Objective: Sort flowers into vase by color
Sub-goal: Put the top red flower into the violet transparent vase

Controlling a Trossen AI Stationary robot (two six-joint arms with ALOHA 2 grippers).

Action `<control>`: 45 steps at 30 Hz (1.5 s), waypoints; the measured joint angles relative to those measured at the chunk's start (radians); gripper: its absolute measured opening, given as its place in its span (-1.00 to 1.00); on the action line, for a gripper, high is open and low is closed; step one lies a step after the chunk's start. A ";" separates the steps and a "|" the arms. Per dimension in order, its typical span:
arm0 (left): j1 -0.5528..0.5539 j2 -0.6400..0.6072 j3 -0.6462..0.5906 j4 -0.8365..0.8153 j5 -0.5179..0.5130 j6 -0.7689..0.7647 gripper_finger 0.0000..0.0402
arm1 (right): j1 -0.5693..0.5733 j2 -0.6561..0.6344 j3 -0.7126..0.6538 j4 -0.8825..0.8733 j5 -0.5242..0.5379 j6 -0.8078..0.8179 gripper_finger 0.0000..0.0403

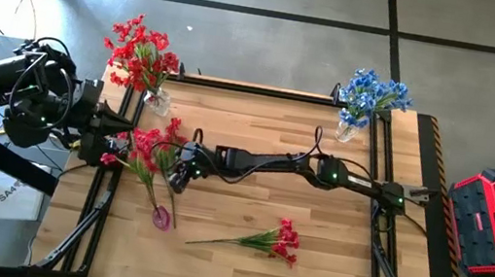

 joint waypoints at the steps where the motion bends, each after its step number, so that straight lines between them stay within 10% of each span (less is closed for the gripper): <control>1: 0.000 0.001 -0.001 0.000 0.000 -0.003 -0.93 | 0.000 0.005 0.000 0.005 -0.020 -0.039 -0.08; 22: 0.123 0.016 -0.001 0.001 0.000 -0.038 -0.93 | 0.009 0.112 0.002 0.109 -0.121 -0.147 -0.34; 36: 0.267 0.090 -0.001 0.001 0.002 -0.084 -0.83 | 0.007 -0.060 0.002 -0.481 0.085 -0.024 -0.61; 45: 0.465 0.160 -0.001 0.012 0.014 -0.152 -0.33 | -0.035 -0.232 0.003 -0.812 0.173 0.037 -0.28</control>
